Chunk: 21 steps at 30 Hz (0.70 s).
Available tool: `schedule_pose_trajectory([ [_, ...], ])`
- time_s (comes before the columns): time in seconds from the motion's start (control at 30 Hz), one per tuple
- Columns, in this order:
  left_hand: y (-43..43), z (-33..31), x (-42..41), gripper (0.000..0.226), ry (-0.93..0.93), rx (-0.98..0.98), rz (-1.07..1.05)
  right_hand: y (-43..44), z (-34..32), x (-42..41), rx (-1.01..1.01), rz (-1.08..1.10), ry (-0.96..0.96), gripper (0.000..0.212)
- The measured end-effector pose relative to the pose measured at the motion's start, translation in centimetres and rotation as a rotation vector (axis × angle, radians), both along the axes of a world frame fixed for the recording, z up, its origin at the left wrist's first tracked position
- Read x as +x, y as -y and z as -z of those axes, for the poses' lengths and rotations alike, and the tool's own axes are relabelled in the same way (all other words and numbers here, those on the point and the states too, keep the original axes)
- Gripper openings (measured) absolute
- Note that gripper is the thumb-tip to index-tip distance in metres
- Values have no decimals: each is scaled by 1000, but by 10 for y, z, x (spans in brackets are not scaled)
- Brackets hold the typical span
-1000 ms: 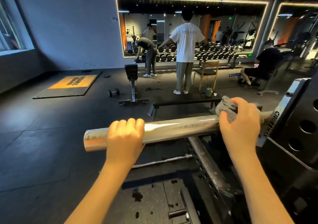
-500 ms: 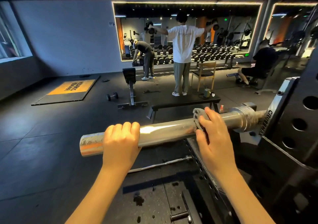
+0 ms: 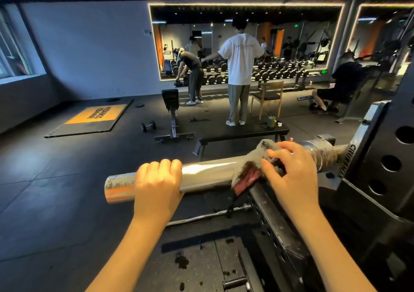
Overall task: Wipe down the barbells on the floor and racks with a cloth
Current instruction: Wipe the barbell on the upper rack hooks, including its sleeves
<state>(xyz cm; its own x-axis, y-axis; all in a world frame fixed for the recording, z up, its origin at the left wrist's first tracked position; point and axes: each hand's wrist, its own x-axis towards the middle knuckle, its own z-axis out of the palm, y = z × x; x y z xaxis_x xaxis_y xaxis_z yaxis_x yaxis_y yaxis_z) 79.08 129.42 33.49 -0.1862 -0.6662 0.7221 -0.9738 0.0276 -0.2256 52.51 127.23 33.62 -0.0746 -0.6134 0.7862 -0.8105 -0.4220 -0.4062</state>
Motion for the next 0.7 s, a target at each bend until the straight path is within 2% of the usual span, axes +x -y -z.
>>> schedule_pose_trajectory([
  [0.07, 0, -1, 0, 39, 0, -6, -1, 2, -13, -13, 7, 129, 71, 17],
  [0.13, 0, -1, -1, 39, 0, -8, 0, 1, -22, -15, 45, 251, 123, 23],
  [0.23, -1, -1, -1, 39, 2, -23, 5, -5, -25, -11, 261, 267, -3, 51],
  [0.3, -1, -2, -2, 39, 6, -30, 8, -7, -22, -13, 344, 212, -67, 46],
  [0.43, 0, -1, -2, 39, 9, -32, 1, -7, -20, -15, 191, 80, -48, 8],
  [0.57, 0, -1, -2, 40, 6, -38, 10, -9, -41, -23, -73, 277, 189, 9],
  [0.6, 0, -1, -2, 40, 5, -45, 10, -7, -43, -23, -106, 296, 217, 17],
  [0.63, 0, -1, -2, 38, 5, -53, 7, -5, -41, -19, -84, 263, 191, 23],
  [0.7, 1, 0, -2, 35, 7, -61, 2, 1, -24, -6, -21, 101, 2, 24],
])
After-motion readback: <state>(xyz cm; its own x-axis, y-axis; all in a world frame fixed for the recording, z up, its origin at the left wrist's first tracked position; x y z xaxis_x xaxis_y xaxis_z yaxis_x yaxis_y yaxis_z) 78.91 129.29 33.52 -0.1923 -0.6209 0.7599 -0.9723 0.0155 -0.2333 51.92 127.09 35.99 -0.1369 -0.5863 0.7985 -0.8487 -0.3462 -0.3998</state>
